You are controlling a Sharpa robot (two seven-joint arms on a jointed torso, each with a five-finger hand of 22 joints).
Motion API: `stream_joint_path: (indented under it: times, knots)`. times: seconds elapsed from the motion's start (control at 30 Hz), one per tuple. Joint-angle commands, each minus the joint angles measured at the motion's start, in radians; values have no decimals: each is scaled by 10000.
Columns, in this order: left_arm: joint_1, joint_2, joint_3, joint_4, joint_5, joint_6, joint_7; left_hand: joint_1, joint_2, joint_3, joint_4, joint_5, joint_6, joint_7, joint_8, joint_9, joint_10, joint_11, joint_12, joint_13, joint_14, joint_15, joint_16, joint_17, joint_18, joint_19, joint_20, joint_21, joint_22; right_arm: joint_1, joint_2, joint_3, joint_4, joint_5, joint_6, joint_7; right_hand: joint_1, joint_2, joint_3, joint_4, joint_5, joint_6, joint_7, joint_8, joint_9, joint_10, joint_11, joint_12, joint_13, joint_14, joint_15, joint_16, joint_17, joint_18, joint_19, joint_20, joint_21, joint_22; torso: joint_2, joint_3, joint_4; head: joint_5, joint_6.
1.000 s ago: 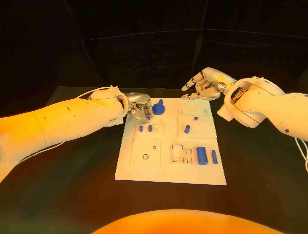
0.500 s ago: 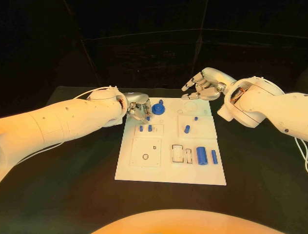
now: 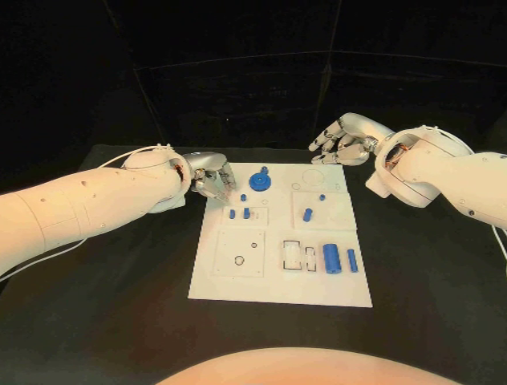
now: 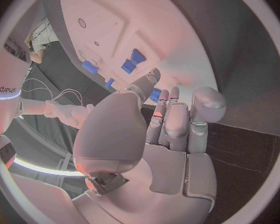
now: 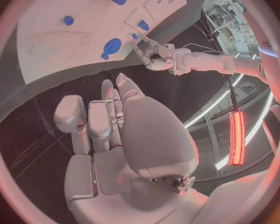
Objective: Assemble the parts on the task board
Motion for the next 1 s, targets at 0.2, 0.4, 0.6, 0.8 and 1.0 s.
stream_joint_path:
  times: [0.2,0.4,0.6,0.8,1.0]
  knots:
    - [27,-711,41,526,4585,-1486,1801,36,357,-6,171,108,673,167,308,92,605,43,412,77,-218,105,-156,-446,229,-462,89,-1233,-1018,-137,91,-17,-254,-2763,621,-271,246,-265,699,-27,-562,428,-24,-29,-25,-37,97,-1934,-2150,40,32,-334,-307,214,-78,70,-223,-238,15,2,-9,-366,178]
    - [28,-1134,29,1058,9563,-1282,3521,44,485,117,277,137,758,227,336,37,595,84,499,8,-1529,175,-1787,-3392,659,-1786,160,-3895,-3167,-428,159,-29,-284,-4194,689,-454,178,-464,954,4,-658,383,21,-179,-42,-201,214,-2470,-2857,40,103,-434,-399,228,-123,122,-321,-357,19,-6,-13,-591,249]
    - [24,-1492,13,1597,11907,-941,4273,41,548,132,329,170,796,200,371,37,756,45,678,23,-2020,163,-2359,-4330,668,-2003,162,-4188,-3344,-692,222,-38,-322,-5082,1035,-753,51,-707,1086,17,-714,251,113,-341,-49,-386,343,-2792,-3372,50,195,-457,-408,272,-253,203,-488,-586,21,-3,-9,-703,294]
    - [18,-1731,2,1979,12590,-841,4502,72,579,138,325,176,876,164,432,50,867,3,791,36,-2133,142,-2481,-4523,672,-2045,146,-4287,-3413,-848,257,-44,-293,-5478,1392,-926,-51,-860,1135,-4,-758,155,176,-419,-48,-550,421,-2942,-3689,22,256,-535,-498,312,-372,264,-636,-781,22,-2,-10,-707,316]
    - [14,-1842,0,2176,12771,-833,4604,65,579,129,330,173,895,156,448,53,890,-5,818,39,-2159,138,-2512,-4579,672,-2051,142,-4309,-3428,-902,317,-46,-341,-5614,1599,-1006,-90,-903,1162,-31,-764,104,206,-436,-47,-641,455,-2994,-3841,-3,283,-588,-559,330,-425,292,-706,-871,24,-7,-11,-692,299]
